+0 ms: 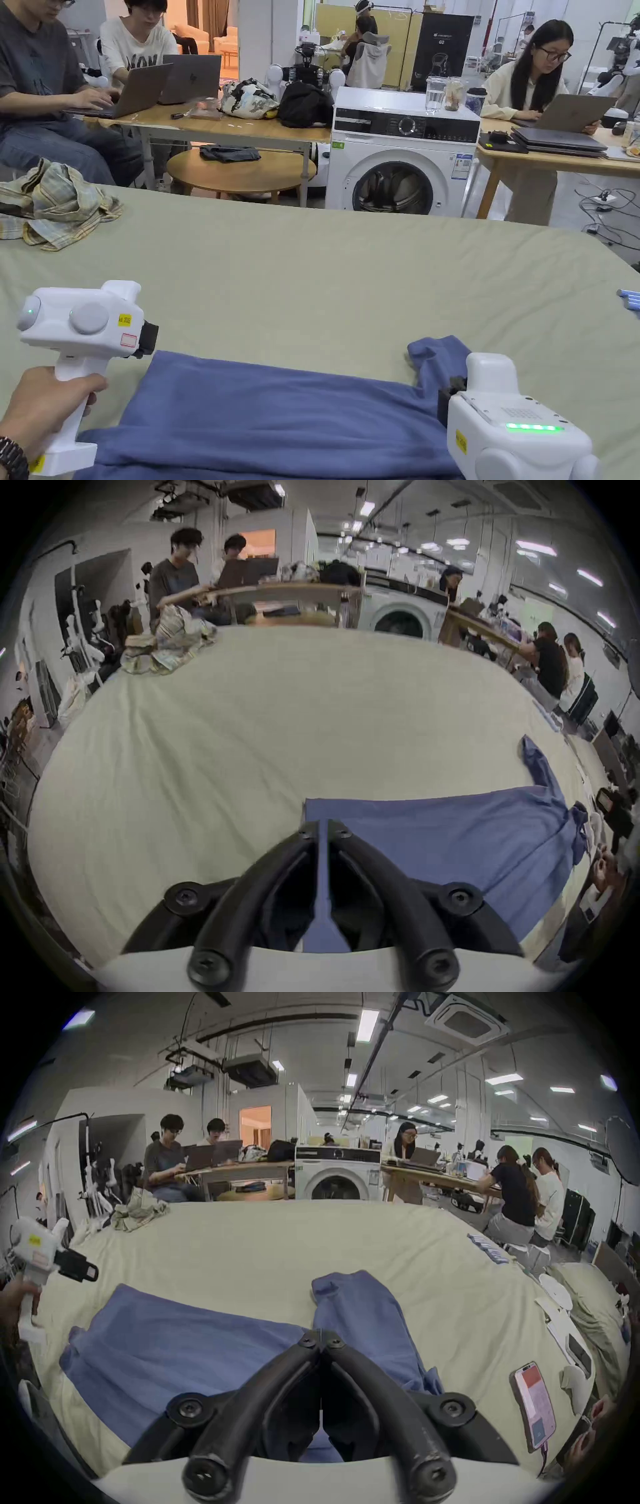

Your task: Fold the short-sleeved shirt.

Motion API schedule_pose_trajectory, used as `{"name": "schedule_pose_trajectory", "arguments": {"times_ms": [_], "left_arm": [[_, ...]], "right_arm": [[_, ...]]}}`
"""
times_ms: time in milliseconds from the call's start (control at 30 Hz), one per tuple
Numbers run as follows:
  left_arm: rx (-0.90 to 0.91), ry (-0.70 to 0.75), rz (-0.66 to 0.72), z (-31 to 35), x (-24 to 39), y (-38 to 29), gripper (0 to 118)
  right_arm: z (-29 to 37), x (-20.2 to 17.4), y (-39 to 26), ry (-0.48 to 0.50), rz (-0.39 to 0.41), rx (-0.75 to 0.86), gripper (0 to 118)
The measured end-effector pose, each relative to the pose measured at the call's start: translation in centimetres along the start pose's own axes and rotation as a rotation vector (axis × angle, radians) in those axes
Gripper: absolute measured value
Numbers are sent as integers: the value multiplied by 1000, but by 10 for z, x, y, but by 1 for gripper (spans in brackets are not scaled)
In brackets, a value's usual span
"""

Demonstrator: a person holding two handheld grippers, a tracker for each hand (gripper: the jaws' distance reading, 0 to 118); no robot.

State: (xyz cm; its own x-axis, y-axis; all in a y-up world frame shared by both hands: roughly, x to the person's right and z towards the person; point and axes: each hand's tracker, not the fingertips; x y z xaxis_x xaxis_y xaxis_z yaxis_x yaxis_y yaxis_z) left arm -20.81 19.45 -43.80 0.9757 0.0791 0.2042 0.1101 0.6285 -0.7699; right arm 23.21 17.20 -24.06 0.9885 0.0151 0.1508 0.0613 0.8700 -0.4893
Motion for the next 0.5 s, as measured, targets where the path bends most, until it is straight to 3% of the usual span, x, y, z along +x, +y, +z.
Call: {"name": "schedule_pose_trajectory", "arguments": {"times_ms": [67,100,333,400,433,467,500], "left_arm": [[-43,-5,15,-19,-2,11,39],[-70,-16,23,-27,-4,14,47],[-203,39,24,-87,7,17,50],[-138,83,-61,-80,20,11,35],[-137,79,-88,-80,26,11,10],[-135,73,-94,-79,31,10,0],[-127,80,-111,-78,34,9,0]], "right_arm": [[-7,3,-2,0,-6,-18,0],[-9,5,-4,-2,-8,-24,0],[-27,15,-8,-13,-18,-75,0],[-33,18,-7,-21,-19,-94,0],[-36,20,-6,-21,-30,-108,0],[-39,21,-6,-18,-38,-120,0],[-43,23,-4,-15,-41,-133,0]]}}
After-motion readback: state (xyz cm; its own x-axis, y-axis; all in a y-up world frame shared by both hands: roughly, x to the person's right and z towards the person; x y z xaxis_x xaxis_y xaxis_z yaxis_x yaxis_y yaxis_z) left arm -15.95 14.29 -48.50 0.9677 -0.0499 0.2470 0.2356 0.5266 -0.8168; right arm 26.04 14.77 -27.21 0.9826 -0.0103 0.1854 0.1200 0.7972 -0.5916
